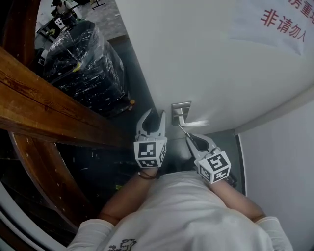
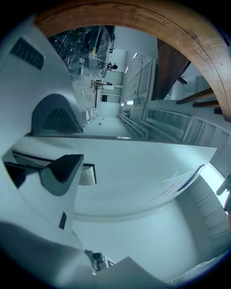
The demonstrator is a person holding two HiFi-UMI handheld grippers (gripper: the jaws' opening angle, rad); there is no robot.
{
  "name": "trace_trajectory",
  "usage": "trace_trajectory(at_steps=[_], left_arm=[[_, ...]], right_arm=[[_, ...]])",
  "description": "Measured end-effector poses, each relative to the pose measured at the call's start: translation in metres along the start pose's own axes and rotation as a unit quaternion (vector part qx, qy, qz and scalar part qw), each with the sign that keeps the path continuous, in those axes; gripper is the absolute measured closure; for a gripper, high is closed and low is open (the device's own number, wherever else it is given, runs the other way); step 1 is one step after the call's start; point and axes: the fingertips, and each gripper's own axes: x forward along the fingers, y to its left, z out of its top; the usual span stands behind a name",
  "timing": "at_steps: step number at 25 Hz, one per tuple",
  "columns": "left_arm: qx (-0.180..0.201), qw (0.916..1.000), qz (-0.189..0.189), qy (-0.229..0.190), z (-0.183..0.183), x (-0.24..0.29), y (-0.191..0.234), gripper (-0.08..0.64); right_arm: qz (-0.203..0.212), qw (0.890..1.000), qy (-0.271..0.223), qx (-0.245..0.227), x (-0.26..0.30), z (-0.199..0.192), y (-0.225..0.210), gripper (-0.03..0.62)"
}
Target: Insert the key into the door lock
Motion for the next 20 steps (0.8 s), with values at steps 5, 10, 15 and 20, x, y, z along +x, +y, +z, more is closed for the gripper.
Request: trace_trajectory(at_steps=[5,10,15,20], left_arm=[[0.000,1.0000,-0.004,-0.001,-0.001,0.009,0.000,0.430],[0.003,1.0000,-0.001,-0.002,-0.002,0.011,0.000,0.430],[0.002,1.0000,0.001,-0.008,-0.001,0.012,-0.001,0.431],[0.002,1.0000,0.002,-0.009,-0.001,0.012,-0.001,0.431]], right_arm=[[0.018,1.000,0.017,0.019,0.015,-0.020,-0.005,0.566],[0.028,0.997,0.033,0.070,0.024,-0.044,-0.012,0.566],[0.025,0.981,0.038,0.190,0.034,-0.076,-0.032,0.566],[0.016,0.952,0.029,0.305,0.047,-0.104,-0.053,0.566]])
